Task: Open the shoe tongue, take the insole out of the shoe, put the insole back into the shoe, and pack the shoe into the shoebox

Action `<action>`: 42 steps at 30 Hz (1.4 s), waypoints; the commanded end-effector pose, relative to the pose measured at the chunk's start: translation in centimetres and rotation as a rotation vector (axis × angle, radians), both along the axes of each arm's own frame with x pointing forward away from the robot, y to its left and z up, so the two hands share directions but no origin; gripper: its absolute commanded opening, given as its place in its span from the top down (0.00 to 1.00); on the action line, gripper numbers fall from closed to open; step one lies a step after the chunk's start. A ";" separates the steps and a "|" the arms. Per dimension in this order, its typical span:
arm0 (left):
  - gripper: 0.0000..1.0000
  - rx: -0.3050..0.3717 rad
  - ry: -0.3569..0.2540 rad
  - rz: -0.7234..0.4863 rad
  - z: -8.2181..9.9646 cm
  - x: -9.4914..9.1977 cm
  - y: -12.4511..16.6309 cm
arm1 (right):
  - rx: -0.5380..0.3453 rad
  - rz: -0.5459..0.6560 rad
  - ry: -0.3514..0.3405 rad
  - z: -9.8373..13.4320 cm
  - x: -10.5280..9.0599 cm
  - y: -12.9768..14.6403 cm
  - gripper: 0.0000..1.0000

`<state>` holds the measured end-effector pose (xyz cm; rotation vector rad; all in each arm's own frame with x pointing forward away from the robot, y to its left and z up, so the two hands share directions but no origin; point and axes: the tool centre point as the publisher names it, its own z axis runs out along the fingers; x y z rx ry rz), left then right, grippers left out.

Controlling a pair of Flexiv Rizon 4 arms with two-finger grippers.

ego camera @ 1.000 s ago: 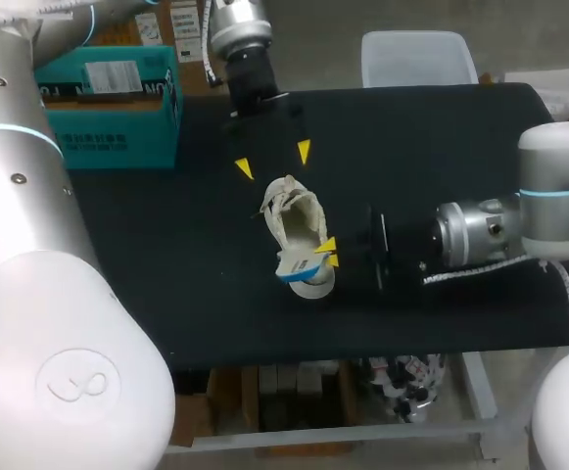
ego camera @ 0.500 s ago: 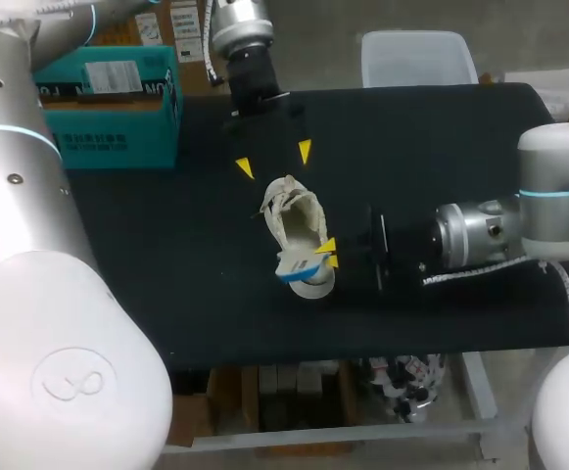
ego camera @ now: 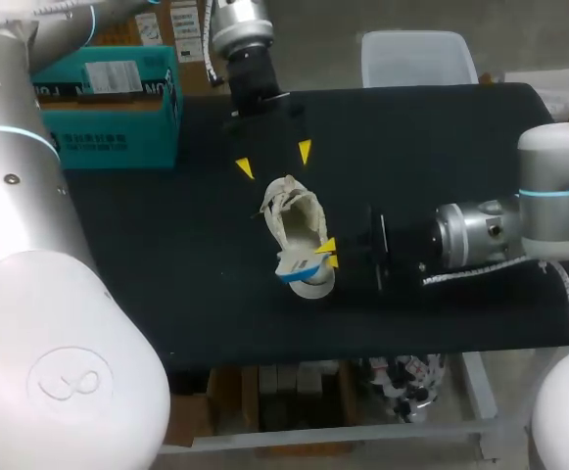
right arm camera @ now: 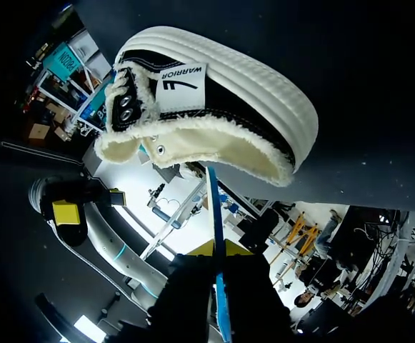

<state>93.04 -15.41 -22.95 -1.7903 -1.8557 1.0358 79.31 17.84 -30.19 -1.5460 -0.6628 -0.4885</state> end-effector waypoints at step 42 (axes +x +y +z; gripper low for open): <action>0.00 -0.432 -0.079 0.758 -5.8 -6.9 -0.7 | 0.082 -0.067 0.055 -0.8 2.5 0.3 1.00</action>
